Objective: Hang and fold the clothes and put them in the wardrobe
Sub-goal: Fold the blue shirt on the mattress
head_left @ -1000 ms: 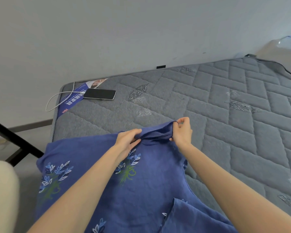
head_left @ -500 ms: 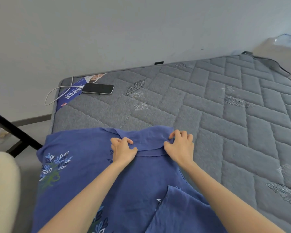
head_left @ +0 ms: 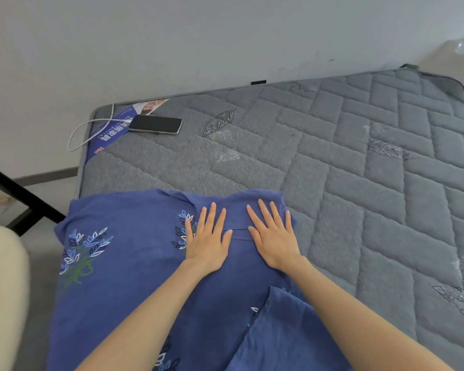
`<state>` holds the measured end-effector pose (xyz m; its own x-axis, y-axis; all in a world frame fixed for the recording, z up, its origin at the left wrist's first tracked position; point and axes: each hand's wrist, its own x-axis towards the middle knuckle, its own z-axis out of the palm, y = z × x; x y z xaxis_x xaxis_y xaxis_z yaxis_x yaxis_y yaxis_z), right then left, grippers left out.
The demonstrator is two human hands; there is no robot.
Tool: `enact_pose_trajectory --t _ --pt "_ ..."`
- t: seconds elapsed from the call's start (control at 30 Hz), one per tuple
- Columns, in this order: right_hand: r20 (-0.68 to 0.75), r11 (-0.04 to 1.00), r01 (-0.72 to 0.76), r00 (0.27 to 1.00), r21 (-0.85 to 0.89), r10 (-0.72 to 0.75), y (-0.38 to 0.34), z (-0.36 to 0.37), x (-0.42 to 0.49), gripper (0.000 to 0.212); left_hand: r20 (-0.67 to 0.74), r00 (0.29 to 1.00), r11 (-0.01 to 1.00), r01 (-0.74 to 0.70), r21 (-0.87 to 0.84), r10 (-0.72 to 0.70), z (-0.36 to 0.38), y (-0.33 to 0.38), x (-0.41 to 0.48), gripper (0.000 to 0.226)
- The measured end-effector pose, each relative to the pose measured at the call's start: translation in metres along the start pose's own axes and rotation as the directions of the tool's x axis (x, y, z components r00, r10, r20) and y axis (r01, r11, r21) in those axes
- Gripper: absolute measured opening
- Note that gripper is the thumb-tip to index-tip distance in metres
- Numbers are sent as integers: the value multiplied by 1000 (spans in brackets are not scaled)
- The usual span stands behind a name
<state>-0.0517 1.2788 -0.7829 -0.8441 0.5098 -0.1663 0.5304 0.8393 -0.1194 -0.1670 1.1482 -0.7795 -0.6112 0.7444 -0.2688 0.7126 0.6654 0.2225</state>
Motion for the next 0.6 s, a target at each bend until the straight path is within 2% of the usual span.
enact_pose_trajectory --t 0.07,0.13,0.23,0.3,0.5,0.6 --pt "35 999 -3 999 33 2 2 -4 2 69 57 998 999 8 -31 -7 -5 1 2 58" --pt "22 988 -11 1000 152 7 5 -13 6 50 82 997 997 12 -76 -5 -13 3 2 58" --pt "-209 935 12 976 354 67 12 -29 5 38 30 999 990 -18 -141 22 -21 9 -7 58" --pt "-265 890 16 957 455 118 18 -38 3 33 -18 998 985 -56 -164 54 -24 16 -17 58" --pt "-202 748 -70 942 660 267 43 -50 -7 30 -167 969 945 -220 -243 183 -27 45 -52 59" --pt "-155 707 -120 937 697 312 54 -58 -15 30 -221 948 931 -281 -235 230 -26 65 -75 52"
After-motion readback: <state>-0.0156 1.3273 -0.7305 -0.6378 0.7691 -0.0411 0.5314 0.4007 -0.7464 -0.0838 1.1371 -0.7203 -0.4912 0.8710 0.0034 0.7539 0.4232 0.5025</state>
